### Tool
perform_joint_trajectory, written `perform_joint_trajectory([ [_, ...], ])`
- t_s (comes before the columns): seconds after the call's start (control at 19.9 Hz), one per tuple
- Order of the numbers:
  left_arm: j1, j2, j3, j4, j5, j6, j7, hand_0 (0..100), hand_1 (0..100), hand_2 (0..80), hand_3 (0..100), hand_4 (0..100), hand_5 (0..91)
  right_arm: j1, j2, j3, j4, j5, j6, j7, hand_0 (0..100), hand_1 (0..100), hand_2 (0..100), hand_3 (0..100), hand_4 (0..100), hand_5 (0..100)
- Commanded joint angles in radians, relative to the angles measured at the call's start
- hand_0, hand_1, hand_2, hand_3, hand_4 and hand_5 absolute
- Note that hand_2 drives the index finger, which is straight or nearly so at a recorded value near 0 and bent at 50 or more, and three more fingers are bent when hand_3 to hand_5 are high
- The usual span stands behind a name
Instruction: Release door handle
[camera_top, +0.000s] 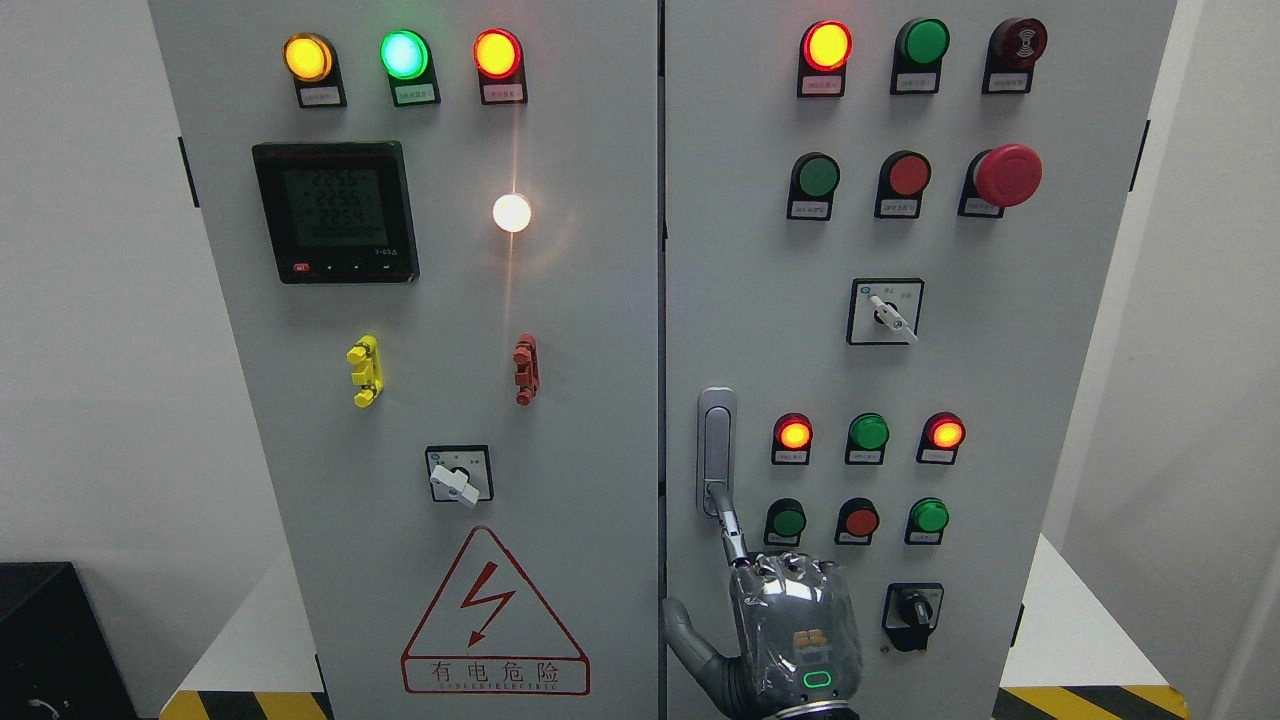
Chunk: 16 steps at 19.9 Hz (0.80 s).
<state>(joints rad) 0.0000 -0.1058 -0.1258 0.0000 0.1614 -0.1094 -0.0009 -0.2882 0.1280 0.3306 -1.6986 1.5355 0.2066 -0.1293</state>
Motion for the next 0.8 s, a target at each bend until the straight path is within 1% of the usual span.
perform_joint_trajectory([
  [0.0,-0.026,0.0,0.0,0.029,0.0,0.0,0.001,12,56,0.0,0,0,0.0,0.003,0.001,0.001,0.031,0.0,0.001,0.002,32,23,0,100,100,100],
  [0.75,-0.026,0.0,0.0,0.029,0.0,0.0,0.001,12,56,0.0,0,0,0.0,0.003,0.001,0.005,0.04,-0.002,0.001,0.002,32,23,0,100,100,100],
])
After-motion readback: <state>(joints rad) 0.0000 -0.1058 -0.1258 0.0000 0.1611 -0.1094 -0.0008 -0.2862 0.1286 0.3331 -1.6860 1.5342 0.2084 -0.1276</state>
